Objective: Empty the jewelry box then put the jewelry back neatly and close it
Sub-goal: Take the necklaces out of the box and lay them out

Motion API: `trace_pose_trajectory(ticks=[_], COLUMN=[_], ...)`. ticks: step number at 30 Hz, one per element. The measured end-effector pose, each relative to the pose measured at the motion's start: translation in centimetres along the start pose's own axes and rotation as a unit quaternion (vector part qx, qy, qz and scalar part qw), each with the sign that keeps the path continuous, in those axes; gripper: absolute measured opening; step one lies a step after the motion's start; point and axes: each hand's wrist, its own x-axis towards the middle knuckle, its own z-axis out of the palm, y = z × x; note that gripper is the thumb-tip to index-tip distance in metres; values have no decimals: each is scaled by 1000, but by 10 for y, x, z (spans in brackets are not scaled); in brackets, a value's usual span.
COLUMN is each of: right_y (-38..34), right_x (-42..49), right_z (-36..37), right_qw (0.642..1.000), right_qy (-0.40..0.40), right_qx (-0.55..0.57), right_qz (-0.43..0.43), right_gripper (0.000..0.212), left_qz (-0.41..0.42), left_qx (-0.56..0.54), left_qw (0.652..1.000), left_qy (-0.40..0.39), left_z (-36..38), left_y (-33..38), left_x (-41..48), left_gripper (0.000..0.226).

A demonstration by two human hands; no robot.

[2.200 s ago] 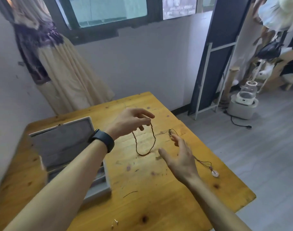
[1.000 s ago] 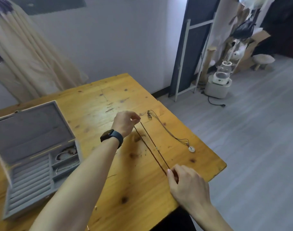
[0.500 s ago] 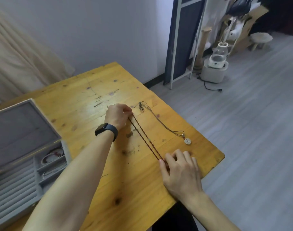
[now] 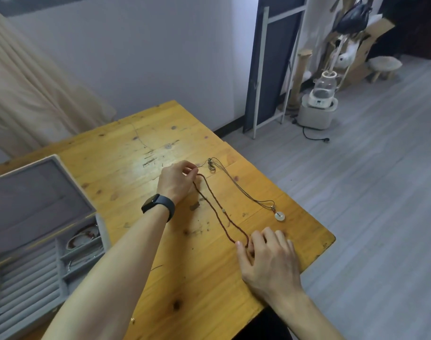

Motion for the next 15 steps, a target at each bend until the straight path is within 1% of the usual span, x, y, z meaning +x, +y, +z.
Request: trace_pose_trajectory(ticks=[2, 5, 10, 15], right_y=[0, -9, -56, -119], right_x=[-1, 0, 11, 27], right_z=[-1, -6, -17, -9], right_qw=[1000, 999, 995, 981], right_qy=[-6, -20, -9, -36], right_qx=[11, 25, 66, 128], right_qz=[2, -7, -71, -143], right_gripper=[32, 29, 21, 19], left_qz=[1, 16, 42, 39], left_qx=[-12, -14, -11, 9], left_qw=[1000, 1000, 999, 997], left_qy=[-7, -14, 22, 61], left_z=[-8, -29, -66, -112], left_y=[1, -6, -31, -62], left_x=[-9, -30, -81, -127], left_gripper=[19, 20, 19, 21])
